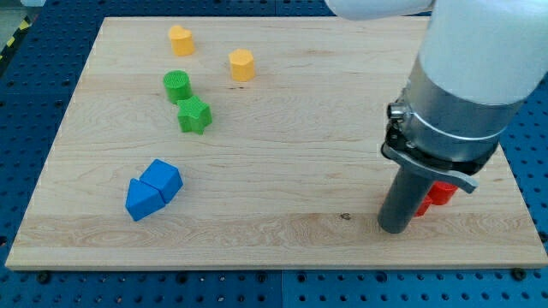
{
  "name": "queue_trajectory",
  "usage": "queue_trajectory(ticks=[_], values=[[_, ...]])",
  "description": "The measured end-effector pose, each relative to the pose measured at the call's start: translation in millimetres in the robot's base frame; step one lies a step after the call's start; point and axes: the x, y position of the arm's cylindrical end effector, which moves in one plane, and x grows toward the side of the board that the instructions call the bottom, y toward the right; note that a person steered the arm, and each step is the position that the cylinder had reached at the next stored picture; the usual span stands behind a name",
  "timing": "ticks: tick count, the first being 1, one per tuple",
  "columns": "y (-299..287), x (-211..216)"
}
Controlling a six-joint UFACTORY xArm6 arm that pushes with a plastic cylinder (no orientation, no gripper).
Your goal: Nudge the blue cube along with the blue triangle left a bit
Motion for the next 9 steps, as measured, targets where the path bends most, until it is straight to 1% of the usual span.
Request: queue_trajectory(ticks=[1, 5, 6, 7, 9], values=[[19, -4], [27, -6], [0, -6], [-42, 2], [-126, -29]])
